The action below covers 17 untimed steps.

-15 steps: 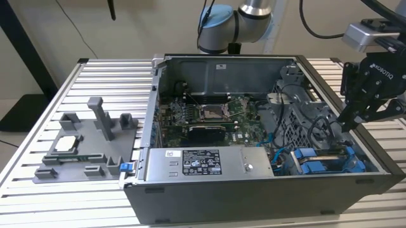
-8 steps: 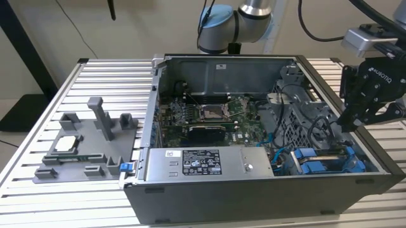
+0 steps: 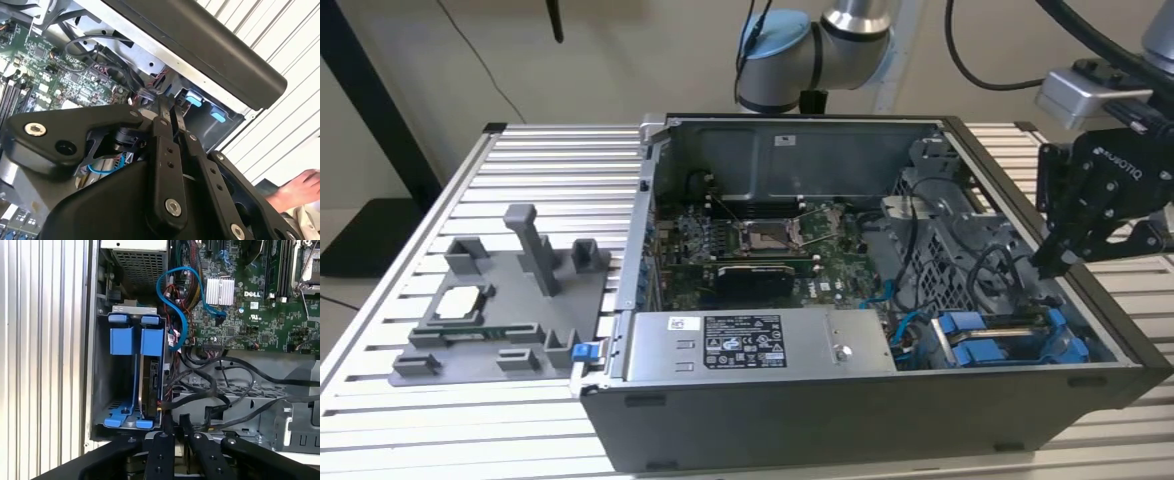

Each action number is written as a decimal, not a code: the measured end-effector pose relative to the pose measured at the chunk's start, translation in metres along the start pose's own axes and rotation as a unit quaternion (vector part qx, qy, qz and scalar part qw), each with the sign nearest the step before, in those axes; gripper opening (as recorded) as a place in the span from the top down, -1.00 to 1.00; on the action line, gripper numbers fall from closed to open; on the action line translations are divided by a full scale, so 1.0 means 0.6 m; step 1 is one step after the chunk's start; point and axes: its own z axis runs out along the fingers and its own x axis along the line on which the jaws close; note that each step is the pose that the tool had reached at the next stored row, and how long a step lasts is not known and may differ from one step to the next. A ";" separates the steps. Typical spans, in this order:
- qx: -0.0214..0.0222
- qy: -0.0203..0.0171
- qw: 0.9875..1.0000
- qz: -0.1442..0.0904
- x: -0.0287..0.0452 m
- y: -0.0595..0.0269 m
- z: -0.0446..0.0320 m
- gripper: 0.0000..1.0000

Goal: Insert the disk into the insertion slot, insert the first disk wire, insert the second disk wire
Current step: 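Insert the first disk wire, then insert the second disk wire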

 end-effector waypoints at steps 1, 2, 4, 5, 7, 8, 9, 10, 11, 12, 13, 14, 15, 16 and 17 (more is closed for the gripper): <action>0.000 -0.001 1.000 0.000 0.000 0.000 0.000 1.00; 0.000 -0.001 1.000 0.000 0.000 0.000 0.000 1.00; 0.000 -0.002 1.000 0.000 0.000 0.000 -0.001 1.00; 0.000 -0.003 1.000 0.000 0.000 0.001 -0.004 1.00; 0.000 -0.003 1.000 0.000 0.000 0.003 -0.011 1.00; 0.000 -0.003 1.000 0.000 0.000 0.004 -0.015 1.00; 0.000 -0.003 1.000 0.000 0.000 0.007 -0.019 1.00; 0.000 -0.003 1.000 0.000 0.000 0.010 -0.021 1.00; 0.000 -0.003 1.000 0.000 -0.001 0.014 -0.022 1.00; 0.000 -0.003 1.000 0.000 -0.001 0.019 -0.023 1.00; 0.000 -0.003 1.000 0.000 -0.002 0.025 -0.024 1.00; 0.000 -0.003 1.000 0.000 -0.002 0.031 -0.025 1.00; 0.000 -0.003 1.000 0.000 -0.002 0.038 -0.025 1.00; 0.000 -0.003 1.000 0.000 -0.002 0.046 -0.025 1.00; 0.000 -0.003 1.000 0.000 -0.003 0.053 -0.025 1.00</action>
